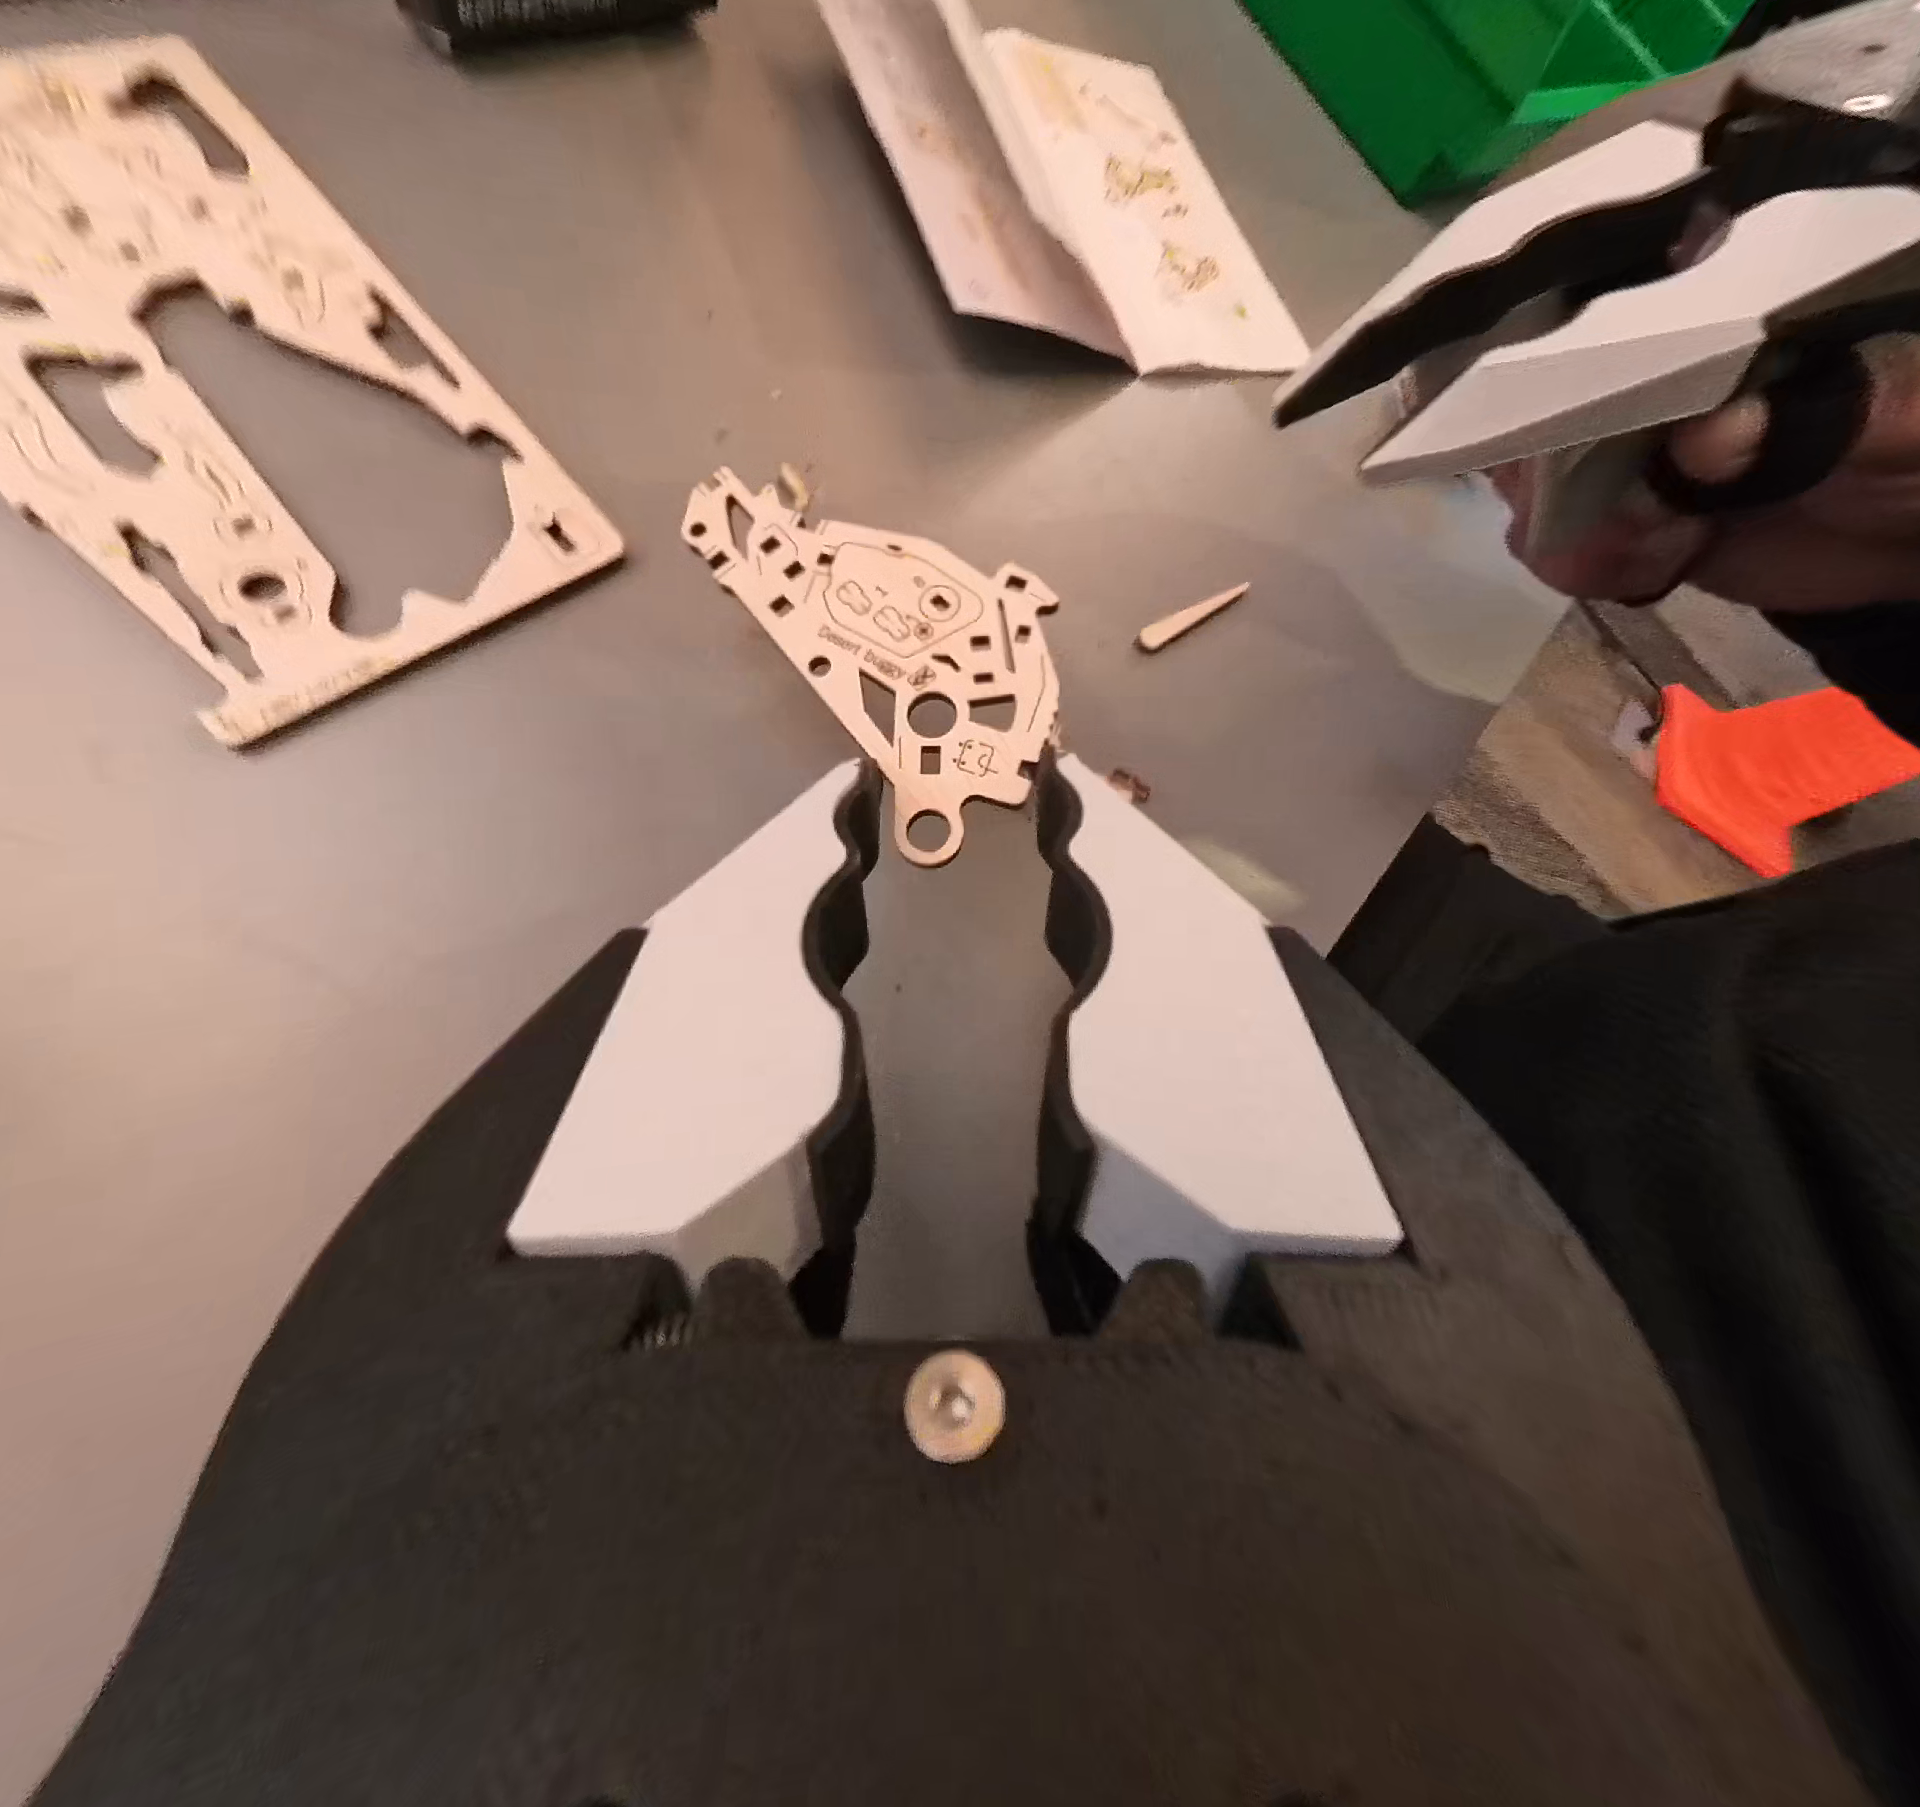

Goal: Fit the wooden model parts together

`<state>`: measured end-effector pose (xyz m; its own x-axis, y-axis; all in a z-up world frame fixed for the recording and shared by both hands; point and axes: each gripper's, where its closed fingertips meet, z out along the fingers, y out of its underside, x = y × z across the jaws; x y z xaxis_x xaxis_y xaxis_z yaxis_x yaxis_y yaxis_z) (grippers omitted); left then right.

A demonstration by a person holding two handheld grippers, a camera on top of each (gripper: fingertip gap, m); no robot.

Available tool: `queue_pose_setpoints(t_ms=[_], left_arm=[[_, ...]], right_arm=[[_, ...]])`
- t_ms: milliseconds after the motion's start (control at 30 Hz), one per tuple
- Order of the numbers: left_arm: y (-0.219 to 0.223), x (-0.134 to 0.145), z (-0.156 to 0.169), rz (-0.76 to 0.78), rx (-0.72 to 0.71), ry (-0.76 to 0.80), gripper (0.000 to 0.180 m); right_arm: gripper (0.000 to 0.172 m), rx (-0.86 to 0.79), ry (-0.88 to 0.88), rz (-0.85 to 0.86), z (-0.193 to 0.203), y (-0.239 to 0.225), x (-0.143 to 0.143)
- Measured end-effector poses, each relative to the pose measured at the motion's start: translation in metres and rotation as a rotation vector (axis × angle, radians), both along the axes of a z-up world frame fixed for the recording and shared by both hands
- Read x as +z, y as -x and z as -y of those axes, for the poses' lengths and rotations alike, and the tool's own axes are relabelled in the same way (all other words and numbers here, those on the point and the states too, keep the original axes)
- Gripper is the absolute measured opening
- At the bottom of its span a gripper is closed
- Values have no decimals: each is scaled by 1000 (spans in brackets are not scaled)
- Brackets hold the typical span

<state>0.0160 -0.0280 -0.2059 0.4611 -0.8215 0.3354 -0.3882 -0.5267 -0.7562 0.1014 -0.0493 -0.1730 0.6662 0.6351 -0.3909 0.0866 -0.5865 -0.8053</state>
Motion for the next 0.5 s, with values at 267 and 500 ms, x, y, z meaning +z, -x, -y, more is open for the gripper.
queue_pose_setpoints(t_ms=[267, 500], left_arm=[[-45, 27, 7, -115, -166, -450, 28], [-69, 37, 5, -149, -234, -632, 28]], right_arm=[[34, -47, 99, -337, -12, 7, 19], [34, -82, 189, -505, -20, -6, 11]])
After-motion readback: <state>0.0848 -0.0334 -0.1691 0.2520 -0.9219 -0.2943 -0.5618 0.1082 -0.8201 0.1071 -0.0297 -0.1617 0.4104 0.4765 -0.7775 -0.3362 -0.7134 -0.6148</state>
